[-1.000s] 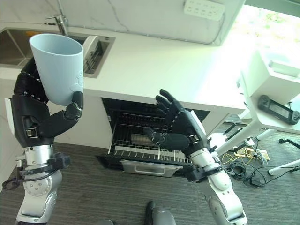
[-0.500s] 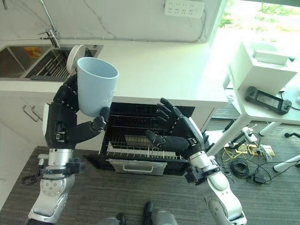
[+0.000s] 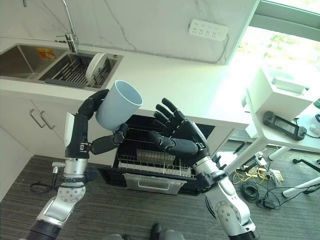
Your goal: Place the dishes in the dishwasher.
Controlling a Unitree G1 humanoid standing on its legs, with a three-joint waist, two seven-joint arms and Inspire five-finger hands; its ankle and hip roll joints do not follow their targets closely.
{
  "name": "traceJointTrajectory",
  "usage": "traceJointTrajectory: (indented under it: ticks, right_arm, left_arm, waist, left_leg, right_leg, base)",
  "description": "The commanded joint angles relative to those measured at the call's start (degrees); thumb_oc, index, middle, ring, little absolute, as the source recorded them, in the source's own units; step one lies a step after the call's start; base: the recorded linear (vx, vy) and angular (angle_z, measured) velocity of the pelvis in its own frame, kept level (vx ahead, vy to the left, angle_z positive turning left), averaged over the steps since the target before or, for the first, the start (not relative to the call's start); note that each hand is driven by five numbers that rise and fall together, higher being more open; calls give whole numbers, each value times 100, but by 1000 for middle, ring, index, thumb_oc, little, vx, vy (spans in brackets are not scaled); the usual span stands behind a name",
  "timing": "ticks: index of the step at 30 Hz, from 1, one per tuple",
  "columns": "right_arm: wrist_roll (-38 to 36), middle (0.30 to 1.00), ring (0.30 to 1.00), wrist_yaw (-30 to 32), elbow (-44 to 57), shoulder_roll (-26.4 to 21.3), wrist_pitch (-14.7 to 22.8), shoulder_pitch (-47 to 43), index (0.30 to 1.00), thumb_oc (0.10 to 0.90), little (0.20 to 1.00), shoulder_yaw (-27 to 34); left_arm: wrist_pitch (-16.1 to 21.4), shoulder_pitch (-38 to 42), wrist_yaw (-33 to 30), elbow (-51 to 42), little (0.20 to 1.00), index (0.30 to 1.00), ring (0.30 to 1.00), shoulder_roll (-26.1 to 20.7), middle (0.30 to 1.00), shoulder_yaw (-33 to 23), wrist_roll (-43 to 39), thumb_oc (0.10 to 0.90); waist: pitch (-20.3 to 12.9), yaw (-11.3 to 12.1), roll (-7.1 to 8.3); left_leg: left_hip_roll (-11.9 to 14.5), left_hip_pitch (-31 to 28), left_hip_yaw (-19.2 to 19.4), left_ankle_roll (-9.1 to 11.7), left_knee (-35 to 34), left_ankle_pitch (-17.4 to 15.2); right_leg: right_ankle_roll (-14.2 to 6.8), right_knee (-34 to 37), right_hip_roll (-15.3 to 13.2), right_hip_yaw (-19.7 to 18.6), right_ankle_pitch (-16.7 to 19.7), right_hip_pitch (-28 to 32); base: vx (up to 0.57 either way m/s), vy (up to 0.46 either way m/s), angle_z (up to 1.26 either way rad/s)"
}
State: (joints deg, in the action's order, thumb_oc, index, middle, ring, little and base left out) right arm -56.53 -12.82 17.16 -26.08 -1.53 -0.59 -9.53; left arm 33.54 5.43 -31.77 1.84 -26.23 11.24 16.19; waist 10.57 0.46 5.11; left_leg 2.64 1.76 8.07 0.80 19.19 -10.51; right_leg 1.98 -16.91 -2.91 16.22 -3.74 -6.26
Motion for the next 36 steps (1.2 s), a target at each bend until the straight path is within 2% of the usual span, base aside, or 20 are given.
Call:
traceJointTrajectory:
  ticks: [1, 10, 22, 36]
  right_arm:
    - [-570, 900, 900, -226, 140, 216, 535, -574, 900, 800, 900, 143]
    - [-561, 900, 900, 422, 100, 390, 533, -706, 900, 800, 900, 12]
    - [-676, 900, 900, 801, 197, 561, 499, -1004, 900, 800, 900, -204]
    - [-454, 900, 900, 1096, 398, 693, 586, -1382, 900, 800, 900, -379]
  left_arm:
    - [759, 574, -472, -295, 300, 300, 300, -239, 300, 168, 332, 400]
    - [715, 512, -524, -406, 300, 300, 300, -178, 300, 399, 380, 400]
    - [694, 510, -361, -451, 300, 300, 300, -118, 300, 742, 259, 400]
    - [634, 574, -171, -471, 300, 300, 300, -63, 300, 1065, 142, 400]
  waist:
    - [-345, 93, 42]
    - [-399, 109, 19]
    - [-412, 143, -4]
    - [-432, 176, -39]
  left_leg:
    - [233, -123, 93, -26, -200, -463]
    - [225, -245, 108, -74, -200, -547]
    - [205, -275, 100, -85, -200, -581]
    - [184, -284, 93, -91, -200, -603]
  right_leg:
    - [-982, -28, -556, -253, -383, 408]
    - [-963, -28, -528, -328, -433, 491]
    - [-947, -28, -521, -327, -459, 513]
    - [-932, -28, -538, -294, -480, 532]
  base:
    - [66, -26, -2]
    - [45, -1, -4]
    - [2, 1, -2]
    - [0, 0, 0]
